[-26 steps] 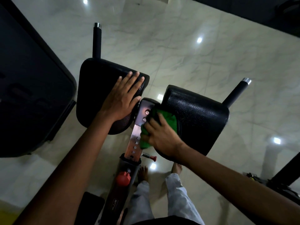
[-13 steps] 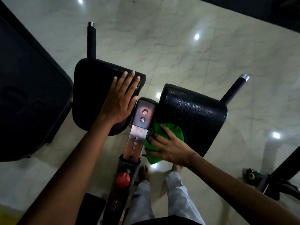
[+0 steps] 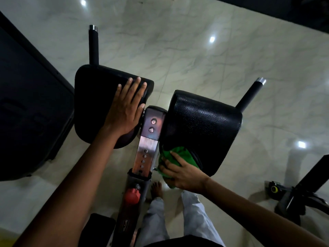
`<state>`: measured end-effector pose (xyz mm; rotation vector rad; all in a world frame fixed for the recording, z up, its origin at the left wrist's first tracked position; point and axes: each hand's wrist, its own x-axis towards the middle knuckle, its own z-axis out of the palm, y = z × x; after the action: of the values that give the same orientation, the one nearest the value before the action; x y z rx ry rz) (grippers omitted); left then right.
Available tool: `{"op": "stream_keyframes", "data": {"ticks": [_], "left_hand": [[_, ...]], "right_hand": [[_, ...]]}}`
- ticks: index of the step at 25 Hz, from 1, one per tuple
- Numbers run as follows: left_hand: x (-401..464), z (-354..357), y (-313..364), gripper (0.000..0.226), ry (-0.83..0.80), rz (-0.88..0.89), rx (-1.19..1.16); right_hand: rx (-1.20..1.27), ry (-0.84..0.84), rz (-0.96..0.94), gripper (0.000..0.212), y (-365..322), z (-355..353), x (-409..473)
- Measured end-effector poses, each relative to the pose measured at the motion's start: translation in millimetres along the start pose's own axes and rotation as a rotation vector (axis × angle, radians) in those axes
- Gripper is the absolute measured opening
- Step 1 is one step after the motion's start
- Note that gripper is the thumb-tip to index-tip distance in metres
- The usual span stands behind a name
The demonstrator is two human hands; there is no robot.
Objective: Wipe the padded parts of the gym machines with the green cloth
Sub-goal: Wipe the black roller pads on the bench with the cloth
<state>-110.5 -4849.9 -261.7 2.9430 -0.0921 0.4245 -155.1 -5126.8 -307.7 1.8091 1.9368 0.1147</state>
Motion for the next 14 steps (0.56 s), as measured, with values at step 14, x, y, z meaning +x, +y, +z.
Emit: {"op": "stream_keyframes", "data": {"ticks": [14], "left_hand": [[1.1, -1.1, 7.4, 0.057, -0.032, -0.041, -0.005]], "right_hand": [[0.033, 0.313, 0.183, 0.022, 59.4, 12.9, -118.2]]}}
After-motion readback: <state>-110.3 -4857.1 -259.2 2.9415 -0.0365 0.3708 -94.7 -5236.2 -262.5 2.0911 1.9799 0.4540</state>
